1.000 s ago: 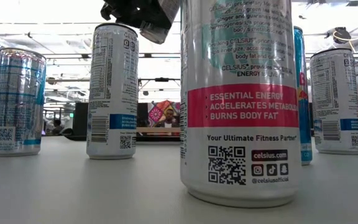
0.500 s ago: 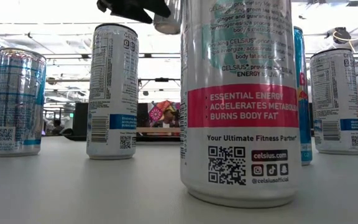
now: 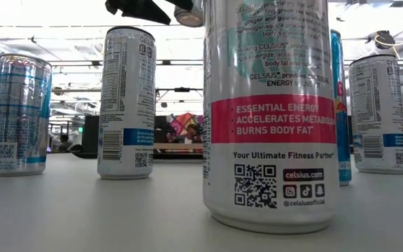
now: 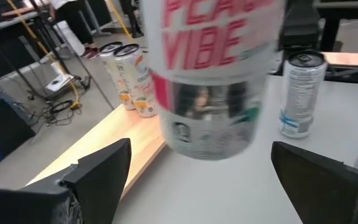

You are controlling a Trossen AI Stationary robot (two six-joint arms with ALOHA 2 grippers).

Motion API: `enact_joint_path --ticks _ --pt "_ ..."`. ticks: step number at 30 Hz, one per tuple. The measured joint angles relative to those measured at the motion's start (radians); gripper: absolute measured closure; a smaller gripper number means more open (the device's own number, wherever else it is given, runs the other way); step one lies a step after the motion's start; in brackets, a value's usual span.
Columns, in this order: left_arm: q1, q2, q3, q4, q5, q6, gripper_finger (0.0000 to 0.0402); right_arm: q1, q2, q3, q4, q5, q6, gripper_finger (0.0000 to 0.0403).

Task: Place canned beverage on shelf
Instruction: Put the top white pink soda can on the shelf

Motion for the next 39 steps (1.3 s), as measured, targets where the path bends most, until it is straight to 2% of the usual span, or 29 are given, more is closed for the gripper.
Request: enact_joint_path --ticks 9,18,22,25,34,39 --pt "-0.001 0.028 0.0 0.11 0.015 0.002 0.0017 0.001 0.0 0.0 0.012 -0.024 0.001 0.0209" --pt "0.011 0.138 -0.002 0.38 -0.112 0.116 0.0017 0.0 0.0 0.0 0.032 -0.022 -0.003 0.0209" --pt "0.012 0.154 -0.002 0.423 -0.172 0.124 0.002 0.001 0.0 0.0 0.033 -0.022 -0.006 0.0209" --pt "0.02 0.154 -0.002 0.419 -0.178 0.104 0.0039 0.0 0.0 0.0 0.033 -0.022 -0.007 0.0209" --pt "0.019 0.154 -0.002 0.415 -0.173 0.107 0.0136 0.0 0.0 0.0 0.035 -0.021 -0.017 0.0209" --pt "0.019 0.154 -0.002 0.414 -0.173 0.111 0.0155 0.0 0.0 0.001 0.034 -0.02 -0.017 0.0209"
